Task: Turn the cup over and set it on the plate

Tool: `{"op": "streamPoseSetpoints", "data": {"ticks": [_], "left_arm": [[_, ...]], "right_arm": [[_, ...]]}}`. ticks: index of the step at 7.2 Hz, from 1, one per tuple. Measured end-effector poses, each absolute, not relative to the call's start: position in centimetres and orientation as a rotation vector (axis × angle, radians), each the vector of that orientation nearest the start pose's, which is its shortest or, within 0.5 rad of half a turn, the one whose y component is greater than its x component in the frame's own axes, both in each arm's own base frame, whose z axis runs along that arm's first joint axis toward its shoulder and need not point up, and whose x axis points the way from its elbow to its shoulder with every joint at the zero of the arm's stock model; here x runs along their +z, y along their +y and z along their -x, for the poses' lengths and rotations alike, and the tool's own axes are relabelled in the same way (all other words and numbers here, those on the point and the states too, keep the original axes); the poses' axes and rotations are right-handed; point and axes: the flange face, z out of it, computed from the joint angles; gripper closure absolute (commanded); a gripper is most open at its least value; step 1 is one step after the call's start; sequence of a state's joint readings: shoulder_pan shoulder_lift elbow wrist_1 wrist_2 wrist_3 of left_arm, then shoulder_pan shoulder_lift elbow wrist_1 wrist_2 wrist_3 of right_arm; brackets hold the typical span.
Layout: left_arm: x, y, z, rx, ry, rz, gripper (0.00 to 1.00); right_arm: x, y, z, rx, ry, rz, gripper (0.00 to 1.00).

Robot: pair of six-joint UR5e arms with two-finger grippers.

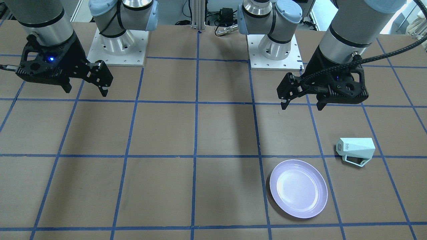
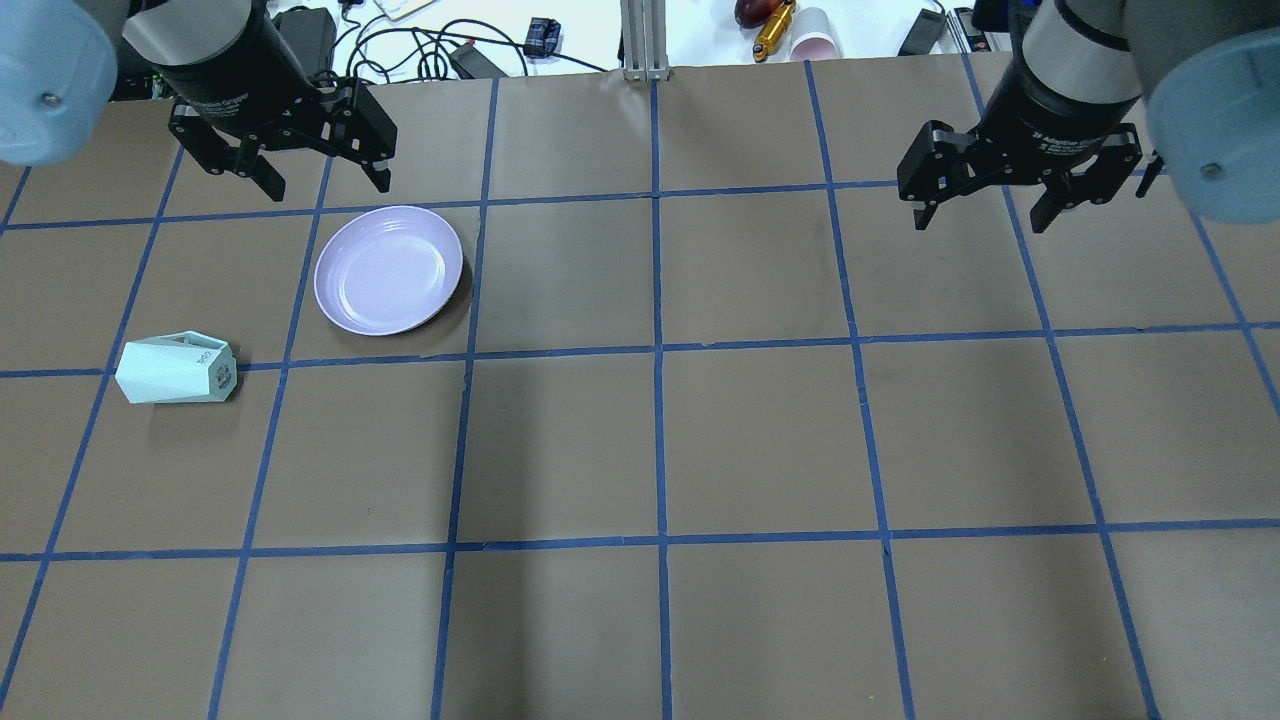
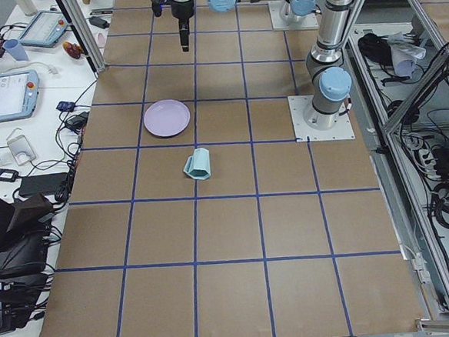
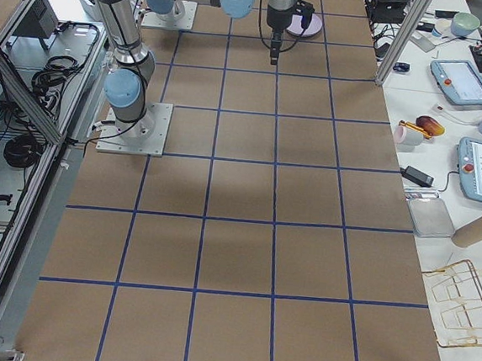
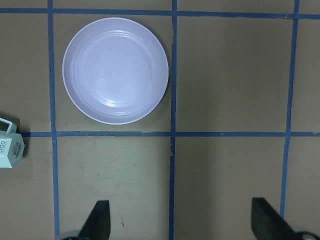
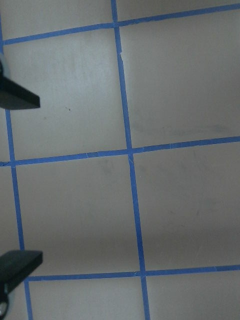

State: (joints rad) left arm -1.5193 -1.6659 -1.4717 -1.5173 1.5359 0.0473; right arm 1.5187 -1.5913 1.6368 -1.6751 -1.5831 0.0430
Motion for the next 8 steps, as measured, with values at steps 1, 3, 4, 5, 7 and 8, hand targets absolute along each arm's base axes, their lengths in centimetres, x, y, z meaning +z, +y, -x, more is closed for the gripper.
{"op": "streamPoseSetpoints", "data": {"ticks": [1,3,4,5,7,8], "left_arm": [[49.35,-54.45,10.87,-0.095,3.172,-0.011,0.0],[49.12,-54.42,10.9,-0.091,3.172,-0.023,0.0],[49.08,-54.39,10.93,-0.091,3.172,-0.025,0.0],[49.07,-54.39,10.94,-0.091,3.172,-0.026,0.0],[48.93,-54.42,10.95,-0.088,3.173,-0.025,0.0],[48.87,-54.45,10.93,-0.086,3.172,-0.024,0.0]], "right_arm": [[47.59,-49.47,-10.66,-0.092,3.149,-0.15,0.0],[47.58,-49.48,-10.66,-0.092,3.149,-0.15,0.0],[47.59,-49.48,-10.66,-0.092,3.149,-0.15,0.0],[47.6,-49.47,-10.65,-0.093,3.149,-0.15,0.0],[47.63,-49.45,-10.64,-0.094,3.149,-0.15,0.0],[47.64,-49.44,-10.65,-0.094,3.149,-0.15,0.0]]}}
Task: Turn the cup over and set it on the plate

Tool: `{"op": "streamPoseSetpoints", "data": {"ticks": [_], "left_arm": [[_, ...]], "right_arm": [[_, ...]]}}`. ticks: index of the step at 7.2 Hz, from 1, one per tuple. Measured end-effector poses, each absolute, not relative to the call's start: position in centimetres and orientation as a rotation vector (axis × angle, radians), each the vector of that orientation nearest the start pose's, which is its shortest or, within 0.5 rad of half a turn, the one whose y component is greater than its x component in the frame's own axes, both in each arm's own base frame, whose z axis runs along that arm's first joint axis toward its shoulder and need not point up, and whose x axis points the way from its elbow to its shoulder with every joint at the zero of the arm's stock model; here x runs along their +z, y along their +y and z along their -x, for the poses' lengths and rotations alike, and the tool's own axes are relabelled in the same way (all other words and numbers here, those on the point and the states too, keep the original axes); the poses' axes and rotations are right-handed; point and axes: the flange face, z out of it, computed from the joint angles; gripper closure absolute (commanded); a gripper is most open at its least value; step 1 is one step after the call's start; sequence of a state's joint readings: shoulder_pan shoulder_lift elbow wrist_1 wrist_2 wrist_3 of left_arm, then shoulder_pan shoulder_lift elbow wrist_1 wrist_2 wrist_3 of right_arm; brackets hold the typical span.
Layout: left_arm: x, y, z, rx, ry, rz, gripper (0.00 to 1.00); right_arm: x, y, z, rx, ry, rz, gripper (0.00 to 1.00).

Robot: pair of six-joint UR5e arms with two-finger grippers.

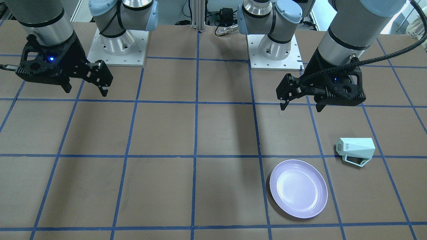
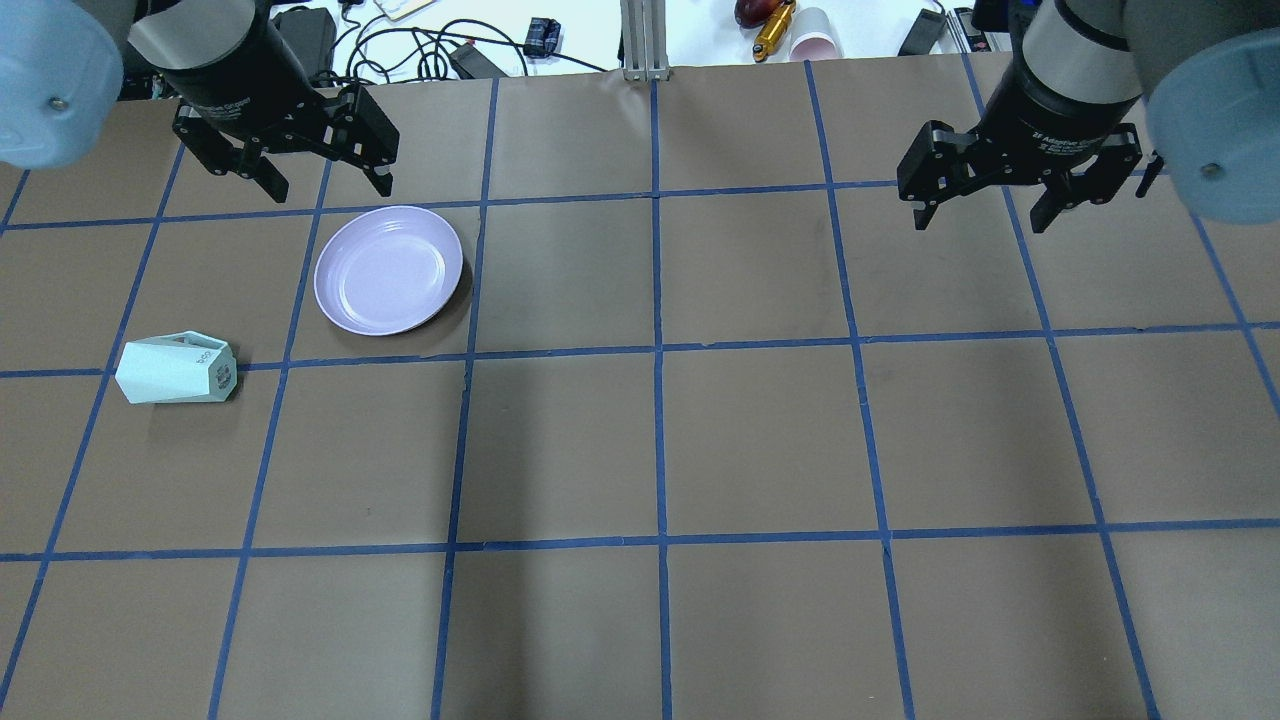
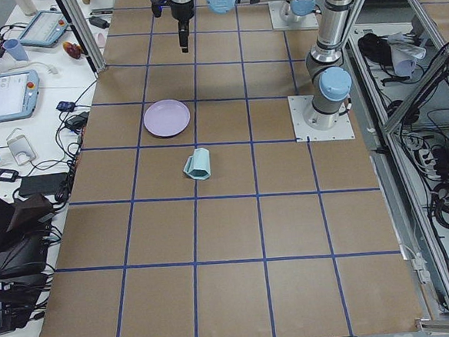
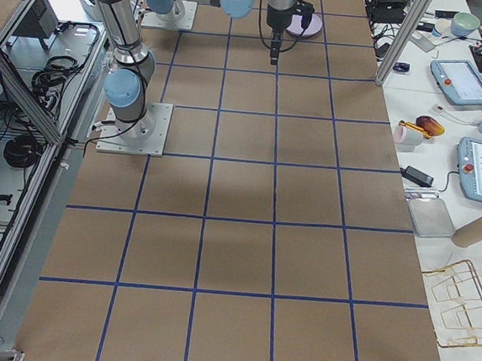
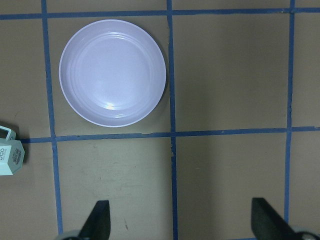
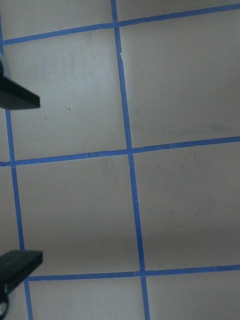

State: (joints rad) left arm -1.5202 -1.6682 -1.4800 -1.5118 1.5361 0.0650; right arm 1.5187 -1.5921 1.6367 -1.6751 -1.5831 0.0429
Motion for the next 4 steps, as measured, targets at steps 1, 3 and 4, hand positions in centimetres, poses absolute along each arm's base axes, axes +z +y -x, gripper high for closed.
{"op": "streamPoseSetpoints", "data": {"ticks": [1,3,4], "left_arm": [[48.85,-54.45,10.88,-0.085,3.168,-0.023,0.0],[48.92,-54.44,10.77,-0.086,3.163,-0.021,0.0],[48.95,-54.44,10.76,-0.087,3.162,-0.022,0.0]], "right_arm": [[47.65,-49.44,-10.65,-0.094,3.149,-0.15,0.0],[47.65,-49.44,-10.66,-0.094,3.149,-0.15,0.0],[47.65,-49.43,-10.67,-0.094,3.149,-0.15,0.0]]}}
